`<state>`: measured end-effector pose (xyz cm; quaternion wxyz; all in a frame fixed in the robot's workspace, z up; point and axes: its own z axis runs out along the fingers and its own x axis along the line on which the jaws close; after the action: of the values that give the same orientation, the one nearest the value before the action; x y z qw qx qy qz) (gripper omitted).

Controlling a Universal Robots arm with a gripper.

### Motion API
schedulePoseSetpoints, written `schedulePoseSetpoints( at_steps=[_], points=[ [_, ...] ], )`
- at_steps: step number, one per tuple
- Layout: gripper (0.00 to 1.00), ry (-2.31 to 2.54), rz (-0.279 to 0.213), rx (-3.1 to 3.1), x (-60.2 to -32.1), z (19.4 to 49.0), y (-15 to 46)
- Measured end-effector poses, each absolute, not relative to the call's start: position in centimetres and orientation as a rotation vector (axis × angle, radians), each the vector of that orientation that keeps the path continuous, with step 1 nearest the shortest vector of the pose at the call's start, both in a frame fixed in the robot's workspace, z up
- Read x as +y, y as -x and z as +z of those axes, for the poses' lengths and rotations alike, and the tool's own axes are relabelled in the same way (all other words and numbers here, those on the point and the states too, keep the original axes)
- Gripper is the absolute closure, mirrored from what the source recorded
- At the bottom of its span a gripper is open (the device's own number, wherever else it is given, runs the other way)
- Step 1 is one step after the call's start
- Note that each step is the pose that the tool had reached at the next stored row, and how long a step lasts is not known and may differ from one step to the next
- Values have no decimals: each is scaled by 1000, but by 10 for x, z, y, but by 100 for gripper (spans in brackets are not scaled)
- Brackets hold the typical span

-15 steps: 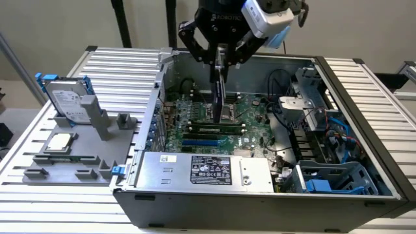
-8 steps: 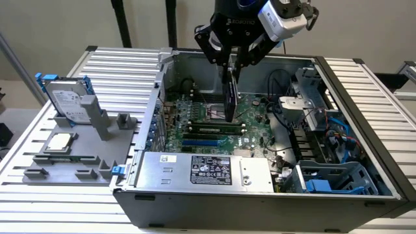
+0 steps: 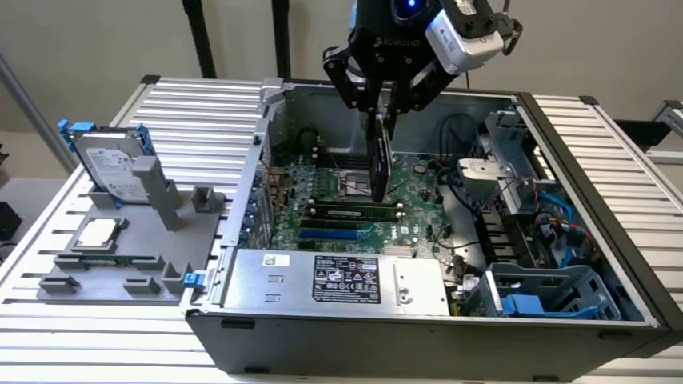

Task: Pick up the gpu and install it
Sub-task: 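Pick up the gpu and move the gpu toward the slot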

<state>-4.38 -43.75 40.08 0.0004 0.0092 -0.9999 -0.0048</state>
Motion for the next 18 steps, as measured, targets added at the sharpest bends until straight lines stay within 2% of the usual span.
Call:
schedulePoseSetpoints(
  at_steps=[18],
  points=[
    [100,-154,-15,-3137,-437,398,44]
  ],
)
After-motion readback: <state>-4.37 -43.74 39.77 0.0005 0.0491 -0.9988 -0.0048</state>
